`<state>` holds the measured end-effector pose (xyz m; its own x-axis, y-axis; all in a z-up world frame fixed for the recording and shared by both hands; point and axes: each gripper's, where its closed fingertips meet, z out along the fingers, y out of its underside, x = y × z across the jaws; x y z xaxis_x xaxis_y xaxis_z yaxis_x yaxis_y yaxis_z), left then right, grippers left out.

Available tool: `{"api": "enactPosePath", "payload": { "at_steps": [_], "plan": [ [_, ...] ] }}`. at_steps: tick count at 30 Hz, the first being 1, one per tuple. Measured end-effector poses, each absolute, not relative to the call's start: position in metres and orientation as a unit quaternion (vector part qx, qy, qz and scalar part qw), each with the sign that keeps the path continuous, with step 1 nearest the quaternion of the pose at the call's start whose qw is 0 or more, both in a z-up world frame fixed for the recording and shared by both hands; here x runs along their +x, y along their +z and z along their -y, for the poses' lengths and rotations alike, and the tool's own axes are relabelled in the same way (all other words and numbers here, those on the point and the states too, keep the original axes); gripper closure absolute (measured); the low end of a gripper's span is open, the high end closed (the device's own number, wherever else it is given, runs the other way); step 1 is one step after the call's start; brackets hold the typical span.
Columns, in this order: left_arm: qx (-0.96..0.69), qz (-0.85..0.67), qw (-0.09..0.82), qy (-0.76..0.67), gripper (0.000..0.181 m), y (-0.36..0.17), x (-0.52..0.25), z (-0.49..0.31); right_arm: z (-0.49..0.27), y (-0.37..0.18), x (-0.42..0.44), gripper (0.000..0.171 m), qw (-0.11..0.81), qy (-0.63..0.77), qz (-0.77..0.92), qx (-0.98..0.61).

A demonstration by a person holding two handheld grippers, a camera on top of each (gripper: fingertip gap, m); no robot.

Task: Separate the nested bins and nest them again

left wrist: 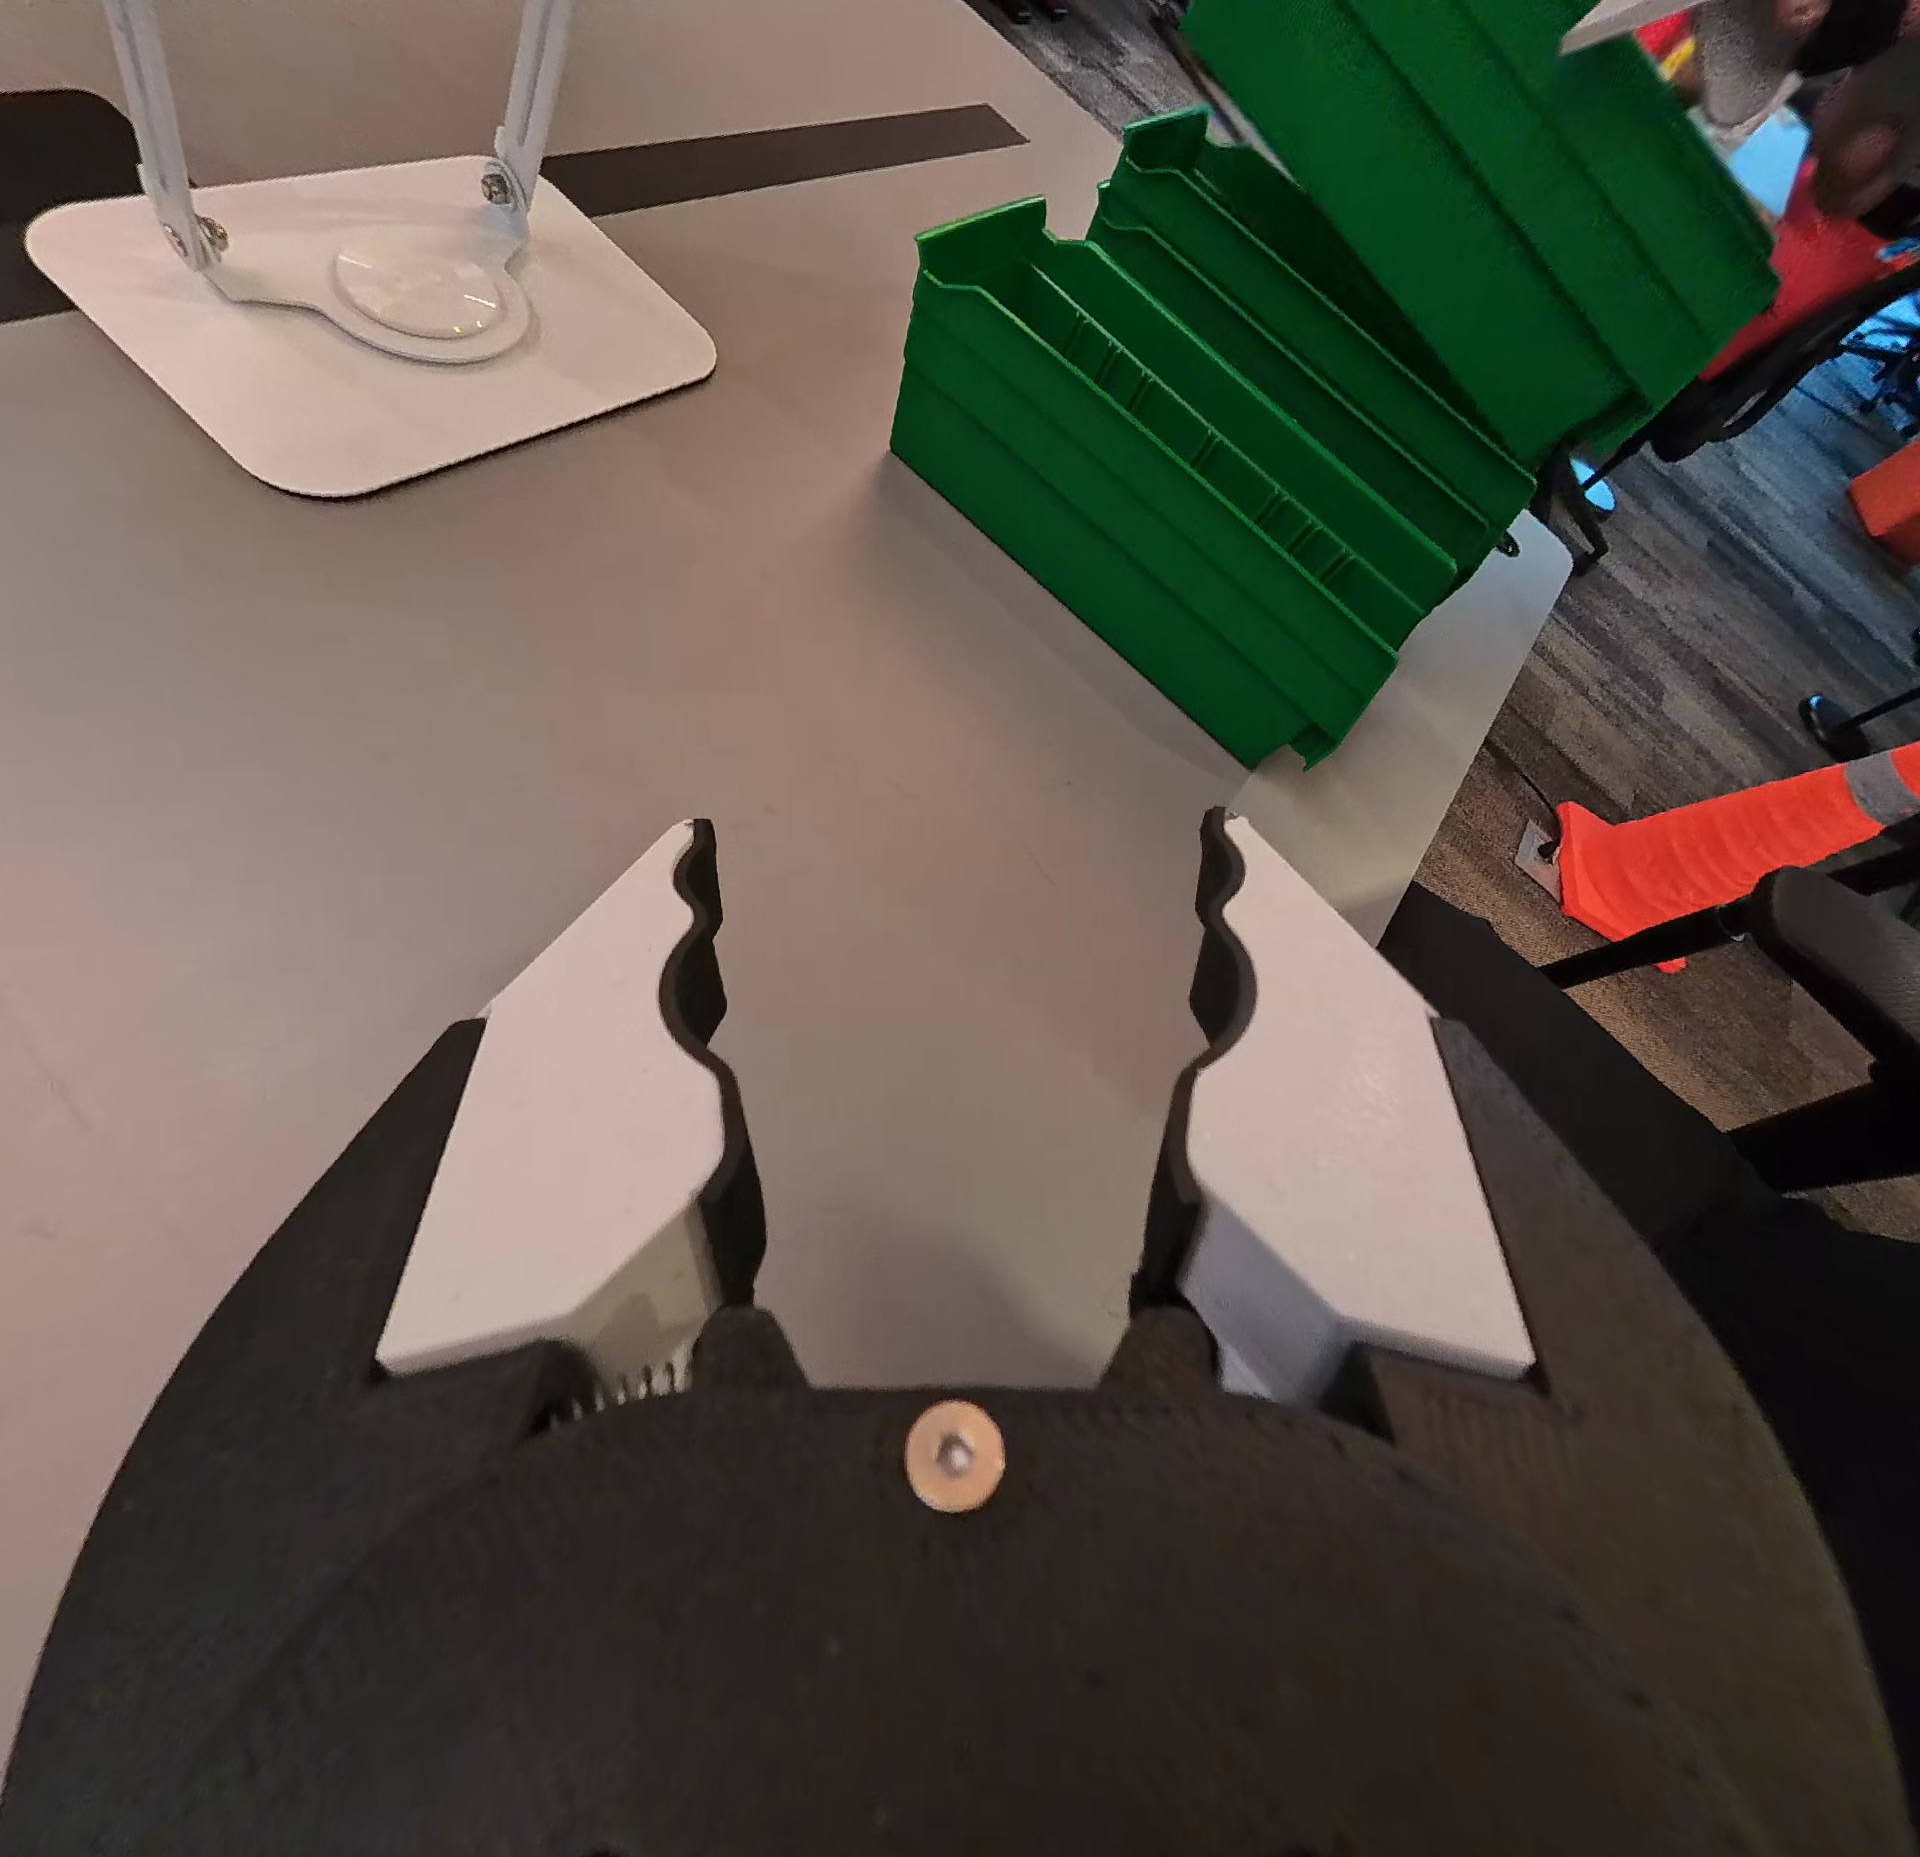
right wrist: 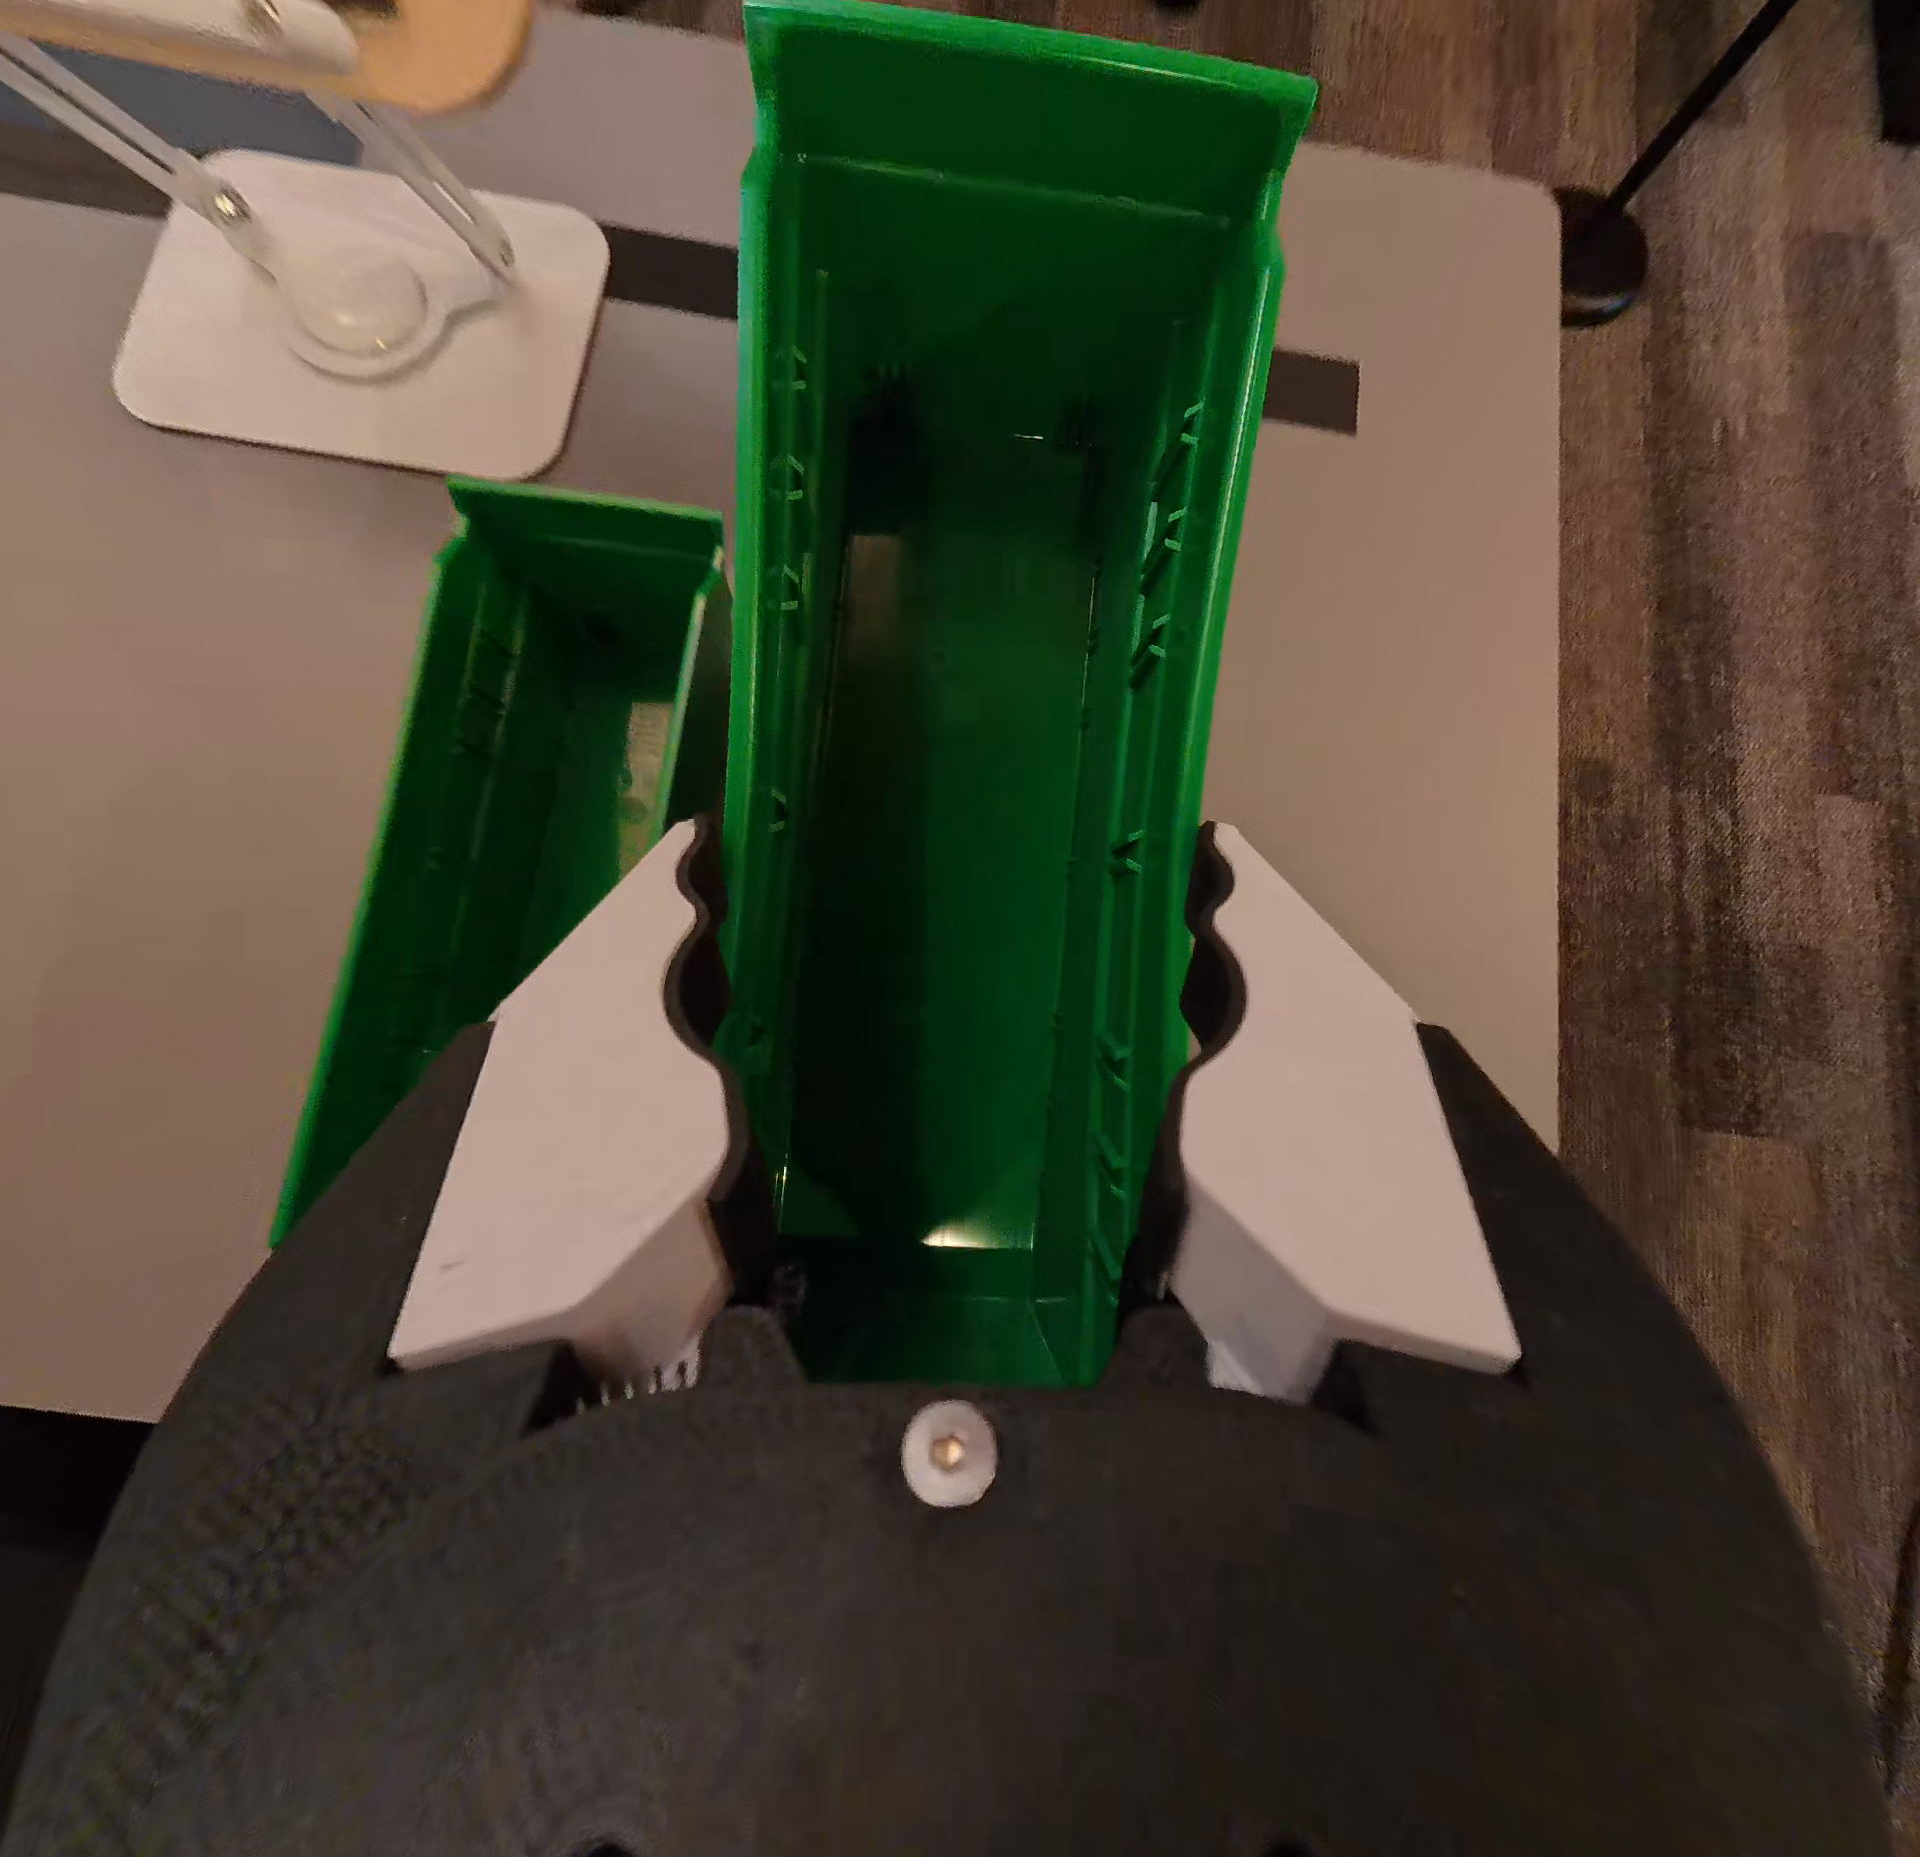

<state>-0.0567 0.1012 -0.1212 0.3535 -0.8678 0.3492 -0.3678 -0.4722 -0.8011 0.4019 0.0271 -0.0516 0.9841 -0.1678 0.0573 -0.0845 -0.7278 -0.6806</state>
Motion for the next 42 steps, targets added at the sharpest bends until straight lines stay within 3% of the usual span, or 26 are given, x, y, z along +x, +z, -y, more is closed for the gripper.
{"api": "enactPosePath", "payload": {
  "at_steps": [9,14,18,25,33,42],
  "plan": [
    [-0.756,-0.405,0.319,-0.403,0.09,-0.116,-0.057,-0.101,-0.054,0.038,0.324,0.081,0.434,-0.036,-0.001,-0.9],
    [-0.753,-0.405,0.323,-0.405,0.09,-0.112,-0.058,-0.1,-0.083,0.049,0.241,0.081,0.454,0.069,0.031,-0.888],
    [-0.753,-0.401,0.329,-0.406,0.09,-0.108,-0.064,-0.102,-0.105,0.021,0.187,0.081,0.451,0.129,0.032,-0.882],
    [-0.752,-0.388,0.34,-0.411,0.091,-0.102,-0.075,-0.109,-0.127,-0.072,0.121,0.08,0.43,0.141,-0.001,-0.892],
    [-0.75,-0.389,0.338,-0.414,0.091,-0.103,-0.075,-0.109,-0.133,-0.169,0.111,0.076,0.38,0.1,-0.052,-0.918],
    [-0.752,-0.393,0.333,-0.412,0.09,-0.106,-0.072,-0.107,-0.138,-0.189,0.119,0.065,0.362,0.071,-0.088,-0.925]
  ]
}}
